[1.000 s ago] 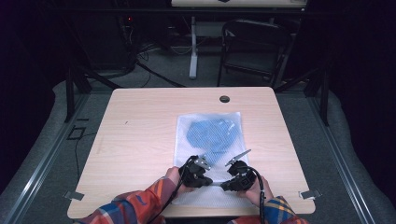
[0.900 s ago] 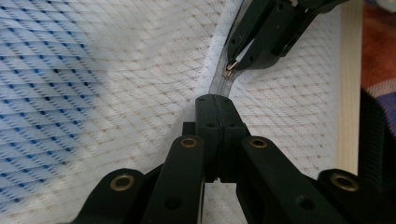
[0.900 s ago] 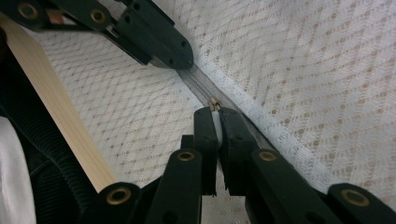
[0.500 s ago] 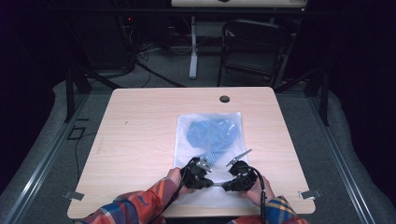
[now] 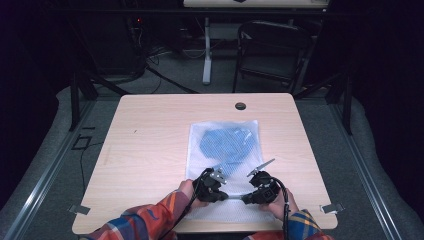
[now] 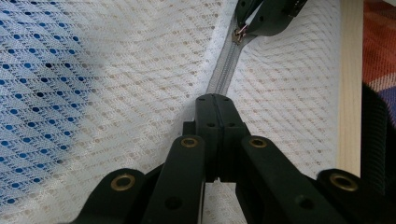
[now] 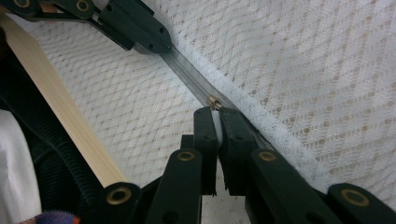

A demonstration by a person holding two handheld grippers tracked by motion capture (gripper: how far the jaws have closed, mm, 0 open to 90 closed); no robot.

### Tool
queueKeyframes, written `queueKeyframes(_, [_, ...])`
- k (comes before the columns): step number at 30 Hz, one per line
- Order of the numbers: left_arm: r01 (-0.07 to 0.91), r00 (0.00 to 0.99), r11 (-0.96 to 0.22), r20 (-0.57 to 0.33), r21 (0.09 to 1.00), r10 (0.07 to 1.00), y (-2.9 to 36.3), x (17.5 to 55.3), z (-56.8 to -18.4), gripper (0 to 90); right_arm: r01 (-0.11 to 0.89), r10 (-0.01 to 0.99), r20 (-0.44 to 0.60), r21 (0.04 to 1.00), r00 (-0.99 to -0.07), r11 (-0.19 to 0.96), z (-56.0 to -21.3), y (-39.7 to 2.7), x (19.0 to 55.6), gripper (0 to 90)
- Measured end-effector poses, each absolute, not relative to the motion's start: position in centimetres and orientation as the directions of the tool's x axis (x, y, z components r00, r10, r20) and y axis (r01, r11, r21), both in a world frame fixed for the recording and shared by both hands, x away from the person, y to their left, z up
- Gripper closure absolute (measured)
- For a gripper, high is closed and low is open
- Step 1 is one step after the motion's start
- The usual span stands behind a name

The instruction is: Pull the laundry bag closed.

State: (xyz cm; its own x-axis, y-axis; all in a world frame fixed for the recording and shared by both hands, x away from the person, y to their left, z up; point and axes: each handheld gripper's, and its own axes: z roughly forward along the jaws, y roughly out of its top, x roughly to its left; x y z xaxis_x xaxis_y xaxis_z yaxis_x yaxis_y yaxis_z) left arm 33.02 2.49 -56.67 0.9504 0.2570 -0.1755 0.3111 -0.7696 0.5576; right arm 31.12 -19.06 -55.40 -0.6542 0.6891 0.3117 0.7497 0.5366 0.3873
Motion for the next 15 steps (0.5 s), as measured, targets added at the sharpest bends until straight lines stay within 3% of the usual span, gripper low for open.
queueKeyframes(15, [0.311, 0.95, -0.771, -0.174, 0.556, 0.258, 2.53, 33.06, -56.67, 90.0, 0.761, 0.694, 0.326, 0.382, -0.642, 0.525, -54.91, -19.97, 30.84, 86.8])
